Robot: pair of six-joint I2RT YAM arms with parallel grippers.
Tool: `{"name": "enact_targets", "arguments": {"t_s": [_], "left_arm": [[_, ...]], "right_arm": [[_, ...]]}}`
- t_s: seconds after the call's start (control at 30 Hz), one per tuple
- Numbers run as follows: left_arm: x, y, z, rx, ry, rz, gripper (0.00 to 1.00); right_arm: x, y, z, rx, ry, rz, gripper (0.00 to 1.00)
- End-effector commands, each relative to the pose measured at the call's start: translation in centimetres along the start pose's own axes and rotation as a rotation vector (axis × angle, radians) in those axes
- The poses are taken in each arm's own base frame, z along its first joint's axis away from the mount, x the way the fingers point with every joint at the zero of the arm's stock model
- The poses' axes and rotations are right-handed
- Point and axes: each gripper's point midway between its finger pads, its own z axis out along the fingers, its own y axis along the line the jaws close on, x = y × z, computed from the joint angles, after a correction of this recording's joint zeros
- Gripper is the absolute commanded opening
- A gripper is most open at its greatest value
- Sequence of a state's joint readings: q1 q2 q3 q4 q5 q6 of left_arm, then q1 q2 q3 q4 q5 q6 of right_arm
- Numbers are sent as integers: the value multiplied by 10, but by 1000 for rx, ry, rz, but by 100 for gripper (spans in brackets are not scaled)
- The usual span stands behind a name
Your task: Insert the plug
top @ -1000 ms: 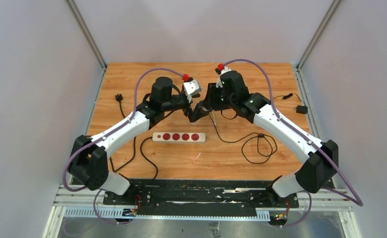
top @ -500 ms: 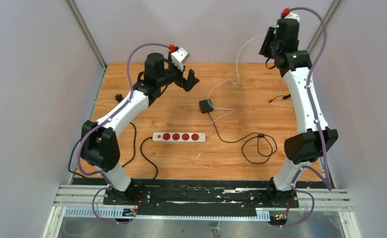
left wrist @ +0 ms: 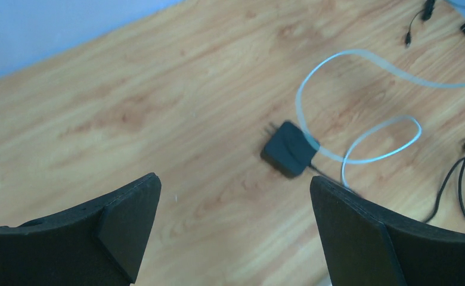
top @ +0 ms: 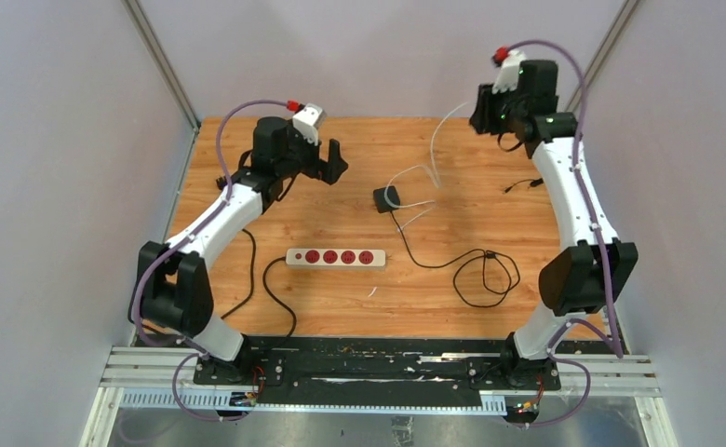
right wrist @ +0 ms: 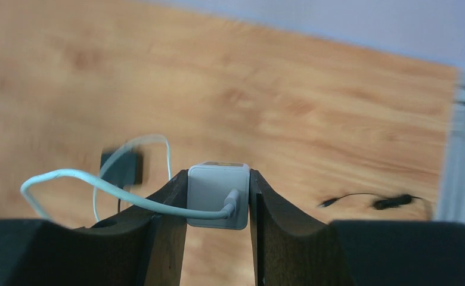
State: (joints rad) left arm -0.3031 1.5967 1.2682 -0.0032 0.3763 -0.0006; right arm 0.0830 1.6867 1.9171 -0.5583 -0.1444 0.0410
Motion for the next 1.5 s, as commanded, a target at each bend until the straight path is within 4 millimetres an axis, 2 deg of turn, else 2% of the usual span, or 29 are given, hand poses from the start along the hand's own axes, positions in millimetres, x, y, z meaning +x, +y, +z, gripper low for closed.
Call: {"name": "enact_targets", "arguments": {"t_s": [0.0, 0.1, 0.27, 0.33, 0.4, 0.43, 0.53, 0.6, 0.67, 0.8, 0.87, 1.03, 1.2, 1.47], "left_arm": [[17, 3, -39, -130, 13, -97, 100], [44, 0, -63, -209, 42, -257, 100], [78, -3, -100, -320, 43, -420, 100], [96, -2, -114, -375, 50, -476, 100], [114, 1, -129, -443, 66, -521, 100], [121, 1, -135, -465, 66, -540, 100], [141, -3, -145, -477, 73, -556, 100], [153, -5, -150, -484, 113, -557, 100], [168, -8, -154, -492, 175, -562, 100], [189, -16, -158, -482, 231, -597, 100], [195, -20, -158, -468, 237, -611, 100], [211, -11, -163, -553, 250, -647, 100], [222, -9, -163, -582, 274, -673, 100], [228, -9, -156, -573, 269, -688, 100]], "right_arm": [[59, 80, 4, -469, 29, -314, 0], [81, 98, 1, -599, 54, -321, 0], [127, 148, -19, -898, 64, -431, 0], [137, 158, -11, -836, 129, -435, 0], [143, 149, 7, -639, 220, -366, 0], [149, 151, 8, -593, 254, -361, 0], [174, 195, -13, -757, 239, -451, 0], [188, 218, -27, -890, 197, -540, 0], [201, 233, -38, -1003, 178, -607, 0], [214, 249, -54, -1192, 186, -642, 0], [223, 254, -62, -1293, 156, -712, 0], [234, 266, -56, -1358, 172, -731, 0], [255, 273, -53, -1396, 213, -758, 0], [270, 291, -63, -1504, 197, -752, 0]]}}
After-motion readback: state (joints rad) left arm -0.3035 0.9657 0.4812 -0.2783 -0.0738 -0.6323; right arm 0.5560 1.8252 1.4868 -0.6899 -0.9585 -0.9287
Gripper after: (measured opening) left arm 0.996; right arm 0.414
